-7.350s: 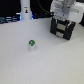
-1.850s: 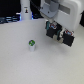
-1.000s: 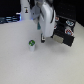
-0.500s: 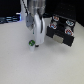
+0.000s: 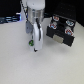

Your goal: Open the kcup holder, insert the kcup into the holder, and close the kcup holder

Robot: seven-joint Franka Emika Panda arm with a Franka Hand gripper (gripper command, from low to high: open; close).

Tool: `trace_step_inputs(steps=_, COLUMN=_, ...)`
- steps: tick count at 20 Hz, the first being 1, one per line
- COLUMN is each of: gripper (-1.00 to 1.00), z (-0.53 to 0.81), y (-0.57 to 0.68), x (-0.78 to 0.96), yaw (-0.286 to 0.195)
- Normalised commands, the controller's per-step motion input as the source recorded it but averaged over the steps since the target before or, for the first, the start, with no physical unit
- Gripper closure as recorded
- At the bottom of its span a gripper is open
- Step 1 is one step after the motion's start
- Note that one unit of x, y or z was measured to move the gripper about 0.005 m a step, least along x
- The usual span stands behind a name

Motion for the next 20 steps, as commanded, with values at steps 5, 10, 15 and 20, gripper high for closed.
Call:
trace_step_inputs(steps=5, gripper=-1.0, z=-0.19, y=-0.21, x=-0.16, yaw=-0.082)
trace_step_inputs(steps=10, gripper=1.0, z=-0.07, y=-0.08, x=-0.15, yaw=-0.058)
trace_step_inputs(steps=15, gripper=1.0, z=-0.01, y=-0.04, x=-0.05, yaw=-0.018)
trace_step_inputs(steps=20, gripper=1.0, z=0.04, y=0.02, x=0.0, yaw=0.0)
